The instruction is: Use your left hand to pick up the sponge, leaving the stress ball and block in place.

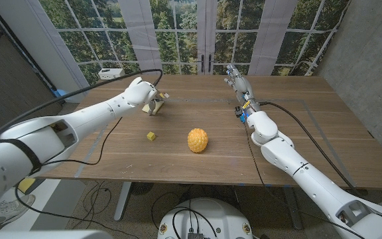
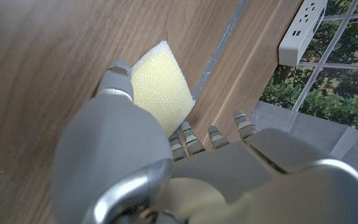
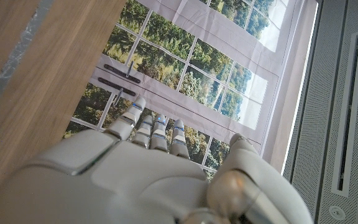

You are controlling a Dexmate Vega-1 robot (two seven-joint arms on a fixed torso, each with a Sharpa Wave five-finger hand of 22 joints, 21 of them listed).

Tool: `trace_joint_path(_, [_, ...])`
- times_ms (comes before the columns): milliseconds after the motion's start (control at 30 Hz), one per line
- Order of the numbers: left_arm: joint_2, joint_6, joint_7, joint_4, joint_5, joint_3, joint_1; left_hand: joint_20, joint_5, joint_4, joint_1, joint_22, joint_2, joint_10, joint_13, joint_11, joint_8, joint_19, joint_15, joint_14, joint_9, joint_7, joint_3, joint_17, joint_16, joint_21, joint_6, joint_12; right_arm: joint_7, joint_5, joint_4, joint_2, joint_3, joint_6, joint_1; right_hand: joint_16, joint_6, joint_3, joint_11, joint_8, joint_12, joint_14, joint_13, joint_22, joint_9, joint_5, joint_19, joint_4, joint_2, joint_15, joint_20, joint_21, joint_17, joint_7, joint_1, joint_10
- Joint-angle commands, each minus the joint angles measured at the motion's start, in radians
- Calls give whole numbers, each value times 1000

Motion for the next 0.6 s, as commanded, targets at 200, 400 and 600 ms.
trace_joint_path(200, [-6,25,136,28,34,23,41,-6,-8,-22,51,4,41,194,-3,-12,55,94,-92,120,0,-19,-35,-1,7,5,206,17,-3,-16,-7,-6,-4,-21,14,5,5,3,-5,0,3,12,3,2,5,-2,10,0,-3,5,-2,9,1,-5,-3,11])
trace_joint_path(400, [13,56,126,-25,20,-7,51,-12,-11,-24,57,4,42,188,-4,-10,47,98,-93,121,-1,-19,-39,-1,3,4,195,7,-6,-14,-13,-9,0,-19,7,5,5,3,-5,0,3,14,3,2,5,-2,11,0,-3,5,-2,8,0,-6,-2,12])
trace_joint_path(600, [48,92,114,-113,65,-30,66,-10,-13,-25,60,4,43,182,-3,-10,41,98,-87,118,-2,-19,-43,-1,-1,1,189,-1,2,-13,-18,-15,-1,-20,5,4,6,4,-3,0,2,14,3,2,5,-2,11,-1,-2,4,-2,8,0,-6,-1,13])
